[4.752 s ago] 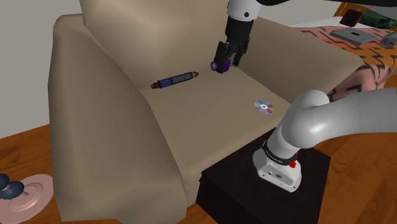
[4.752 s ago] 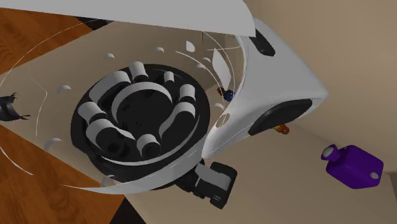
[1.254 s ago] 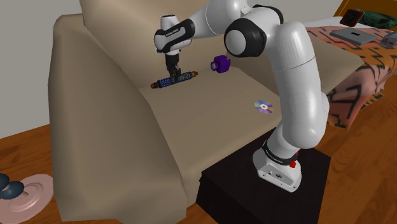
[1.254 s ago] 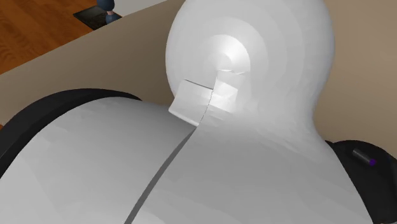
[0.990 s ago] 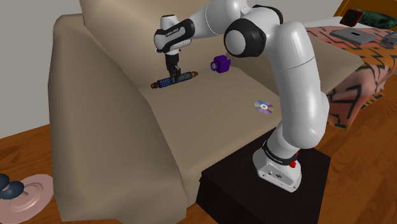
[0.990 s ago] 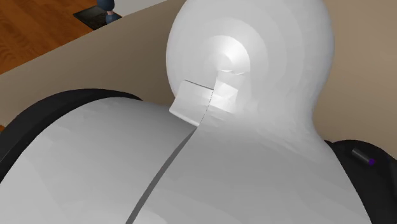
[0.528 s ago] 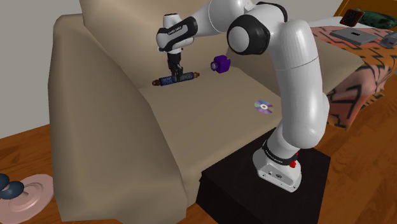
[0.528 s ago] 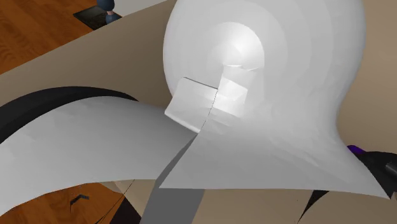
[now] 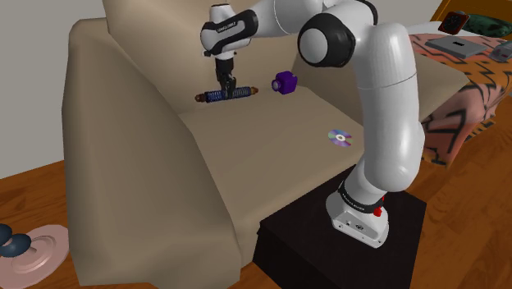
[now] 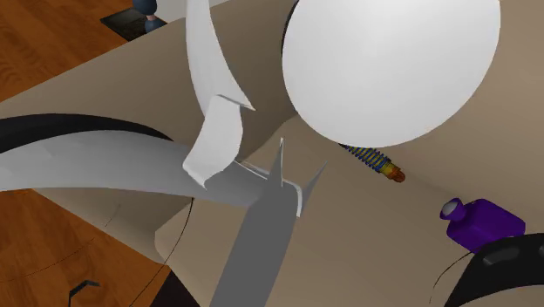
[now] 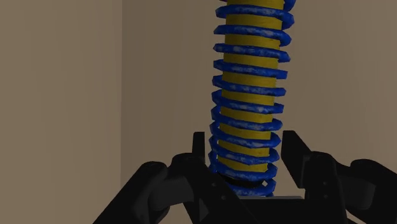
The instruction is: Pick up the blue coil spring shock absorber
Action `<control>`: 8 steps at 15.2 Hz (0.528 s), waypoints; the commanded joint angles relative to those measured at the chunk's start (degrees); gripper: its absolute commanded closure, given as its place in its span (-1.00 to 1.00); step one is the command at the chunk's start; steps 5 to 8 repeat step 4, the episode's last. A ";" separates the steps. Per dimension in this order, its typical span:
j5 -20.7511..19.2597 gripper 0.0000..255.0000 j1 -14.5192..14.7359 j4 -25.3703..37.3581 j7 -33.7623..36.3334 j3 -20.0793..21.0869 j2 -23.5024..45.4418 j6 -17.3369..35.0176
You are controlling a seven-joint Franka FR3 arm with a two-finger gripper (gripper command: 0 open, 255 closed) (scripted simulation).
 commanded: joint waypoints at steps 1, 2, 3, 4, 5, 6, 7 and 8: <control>-0.13 1.00 0.08 0.75 0.18 -0.05 -0.57 -1.28; -0.19 1.00 0.09 1.08 0.22 -0.09 -0.86 -1.89; -0.20 1.00 0.10 1.12 0.23 -0.09 -0.91 -1.98; -0.20 1.00 0.09 1.13 0.22 -0.09 -0.90 -1.99; -0.20 1.00 0.09 1.13 0.22 -0.09 -0.90 -1.99; -0.20 1.00 0.09 1.13 0.22 -0.09 -0.90 -1.99; -0.20 1.00 0.09 1.13 0.22 -0.09 -0.90 -1.99; -0.20 1.00 0.09 1.13 0.22 -0.09 -0.90 -1.99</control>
